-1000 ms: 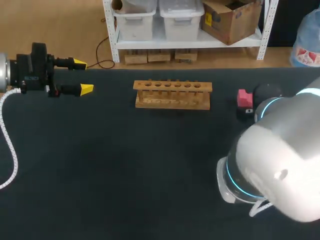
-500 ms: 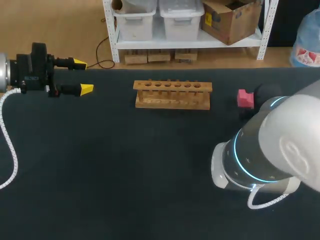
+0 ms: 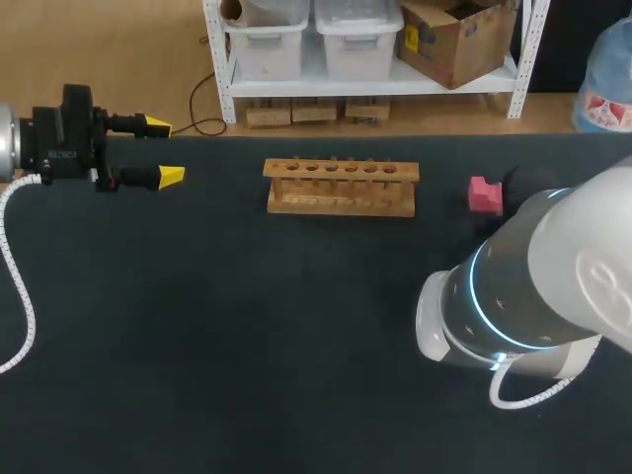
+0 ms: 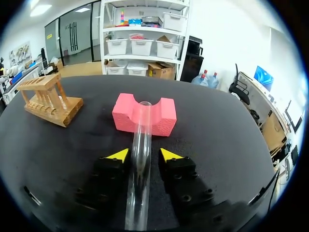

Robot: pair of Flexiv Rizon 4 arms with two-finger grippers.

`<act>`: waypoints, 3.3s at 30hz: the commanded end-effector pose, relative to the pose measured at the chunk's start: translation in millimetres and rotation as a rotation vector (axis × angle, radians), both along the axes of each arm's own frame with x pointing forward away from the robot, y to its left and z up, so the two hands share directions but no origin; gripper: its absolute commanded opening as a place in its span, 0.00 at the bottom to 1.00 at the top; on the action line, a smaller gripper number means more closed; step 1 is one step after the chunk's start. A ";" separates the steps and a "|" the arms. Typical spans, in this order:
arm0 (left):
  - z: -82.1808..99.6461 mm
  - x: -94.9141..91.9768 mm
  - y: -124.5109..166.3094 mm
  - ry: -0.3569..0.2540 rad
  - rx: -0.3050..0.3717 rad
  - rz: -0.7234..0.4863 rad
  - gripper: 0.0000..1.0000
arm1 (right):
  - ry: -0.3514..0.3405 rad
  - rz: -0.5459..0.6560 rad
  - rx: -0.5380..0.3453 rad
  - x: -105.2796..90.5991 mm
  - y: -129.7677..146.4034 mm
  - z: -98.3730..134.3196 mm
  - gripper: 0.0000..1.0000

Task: Grasp the test tube, adjust it, and insert it.

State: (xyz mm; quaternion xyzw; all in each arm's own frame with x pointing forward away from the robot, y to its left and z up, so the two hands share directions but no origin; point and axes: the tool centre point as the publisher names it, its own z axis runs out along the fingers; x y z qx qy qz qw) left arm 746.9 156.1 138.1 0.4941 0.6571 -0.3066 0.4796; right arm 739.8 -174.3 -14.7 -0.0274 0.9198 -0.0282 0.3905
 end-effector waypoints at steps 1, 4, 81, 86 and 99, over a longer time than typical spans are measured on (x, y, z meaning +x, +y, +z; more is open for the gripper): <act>-1.3 -1.1 0.8 -0.006 -0.004 0.001 1.00 | 0.004 0.003 0.002 -0.1 -0.9 1.0 0.26; -1.3 -1.1 0.8 -0.006 -0.004 0.001 1.00 | 0.006 0.004 0.001 -0.1 -0.7 1.1 0.25; -1.3 -1.1 0.8 -0.006 -0.004 0.001 1.00 | -0.063 -0.182 0.134 -31.9 200.8 111.8 0.00; -1.3 -1.1 0.8 -0.006 -0.004 0.001 1.00 | -0.056 -0.165 0.121 -36.5 207.2 110.7 0.00; -1.3 -1.1 0.8 -0.006 -0.004 0.001 1.00 | -0.032 -0.095 0.136 -23.2 229.9 91.7 0.00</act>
